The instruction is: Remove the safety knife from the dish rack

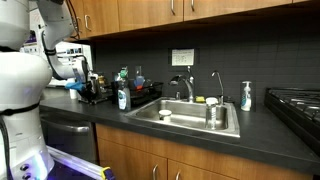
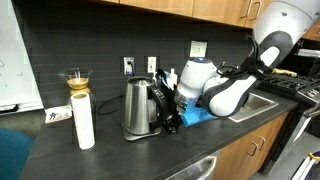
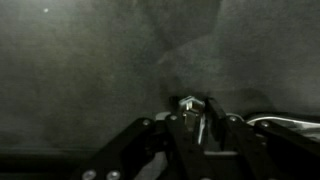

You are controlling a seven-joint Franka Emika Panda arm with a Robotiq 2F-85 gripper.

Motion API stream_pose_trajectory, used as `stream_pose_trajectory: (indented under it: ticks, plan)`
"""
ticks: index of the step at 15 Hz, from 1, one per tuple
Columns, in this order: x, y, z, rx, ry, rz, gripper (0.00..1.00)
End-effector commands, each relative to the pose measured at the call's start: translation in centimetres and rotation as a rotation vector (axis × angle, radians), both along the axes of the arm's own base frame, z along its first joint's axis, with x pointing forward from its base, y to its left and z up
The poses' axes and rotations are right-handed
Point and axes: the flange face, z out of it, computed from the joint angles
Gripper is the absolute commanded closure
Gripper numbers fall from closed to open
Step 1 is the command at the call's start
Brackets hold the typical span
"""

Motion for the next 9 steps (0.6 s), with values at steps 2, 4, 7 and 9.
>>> stream_pose_trajectory:
  ticks: [2,4,7,9]
  plan:
    - [-3.0,0.4,1.0,0.006,0.047,-0.055,0.93]
    - [-3.8,0.4,1.2,0.008,0.067,-0.071,0.93]
    - [-5.0,0.6,1.8,0.022,0.103,-0.087,0.93]
    - [-5.9,0.8,2.3,0.029,0.127,-0.097,0.93]
